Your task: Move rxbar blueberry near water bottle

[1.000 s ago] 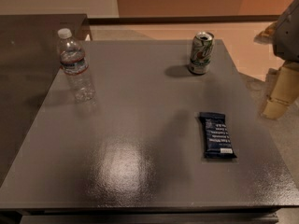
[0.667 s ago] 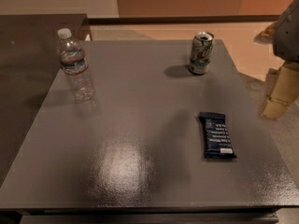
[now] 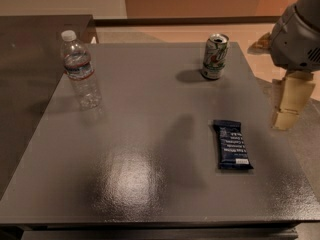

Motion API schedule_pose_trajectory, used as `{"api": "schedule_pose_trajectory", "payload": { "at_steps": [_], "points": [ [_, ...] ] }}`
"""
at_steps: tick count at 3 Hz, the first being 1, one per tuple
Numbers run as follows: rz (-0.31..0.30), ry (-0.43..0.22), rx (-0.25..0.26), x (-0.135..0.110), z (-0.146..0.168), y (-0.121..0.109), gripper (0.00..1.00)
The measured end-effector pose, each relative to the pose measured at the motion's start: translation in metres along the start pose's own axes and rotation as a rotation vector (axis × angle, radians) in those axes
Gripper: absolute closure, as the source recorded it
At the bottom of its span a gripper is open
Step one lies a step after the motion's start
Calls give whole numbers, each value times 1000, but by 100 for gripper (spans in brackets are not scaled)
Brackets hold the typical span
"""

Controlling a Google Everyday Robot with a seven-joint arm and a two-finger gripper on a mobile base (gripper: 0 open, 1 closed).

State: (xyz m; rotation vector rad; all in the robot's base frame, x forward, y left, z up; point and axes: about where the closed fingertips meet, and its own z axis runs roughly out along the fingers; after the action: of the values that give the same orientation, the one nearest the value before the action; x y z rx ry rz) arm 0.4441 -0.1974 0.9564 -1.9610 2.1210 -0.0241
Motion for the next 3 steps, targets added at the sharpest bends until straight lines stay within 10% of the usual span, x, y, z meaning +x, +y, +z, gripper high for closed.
{"api": "schedule_pose_trajectory", "payload": {
  "at_steps": [3],
  "points": [
    [-543,-74,-127,-13,61,3,0]
  ]
}}
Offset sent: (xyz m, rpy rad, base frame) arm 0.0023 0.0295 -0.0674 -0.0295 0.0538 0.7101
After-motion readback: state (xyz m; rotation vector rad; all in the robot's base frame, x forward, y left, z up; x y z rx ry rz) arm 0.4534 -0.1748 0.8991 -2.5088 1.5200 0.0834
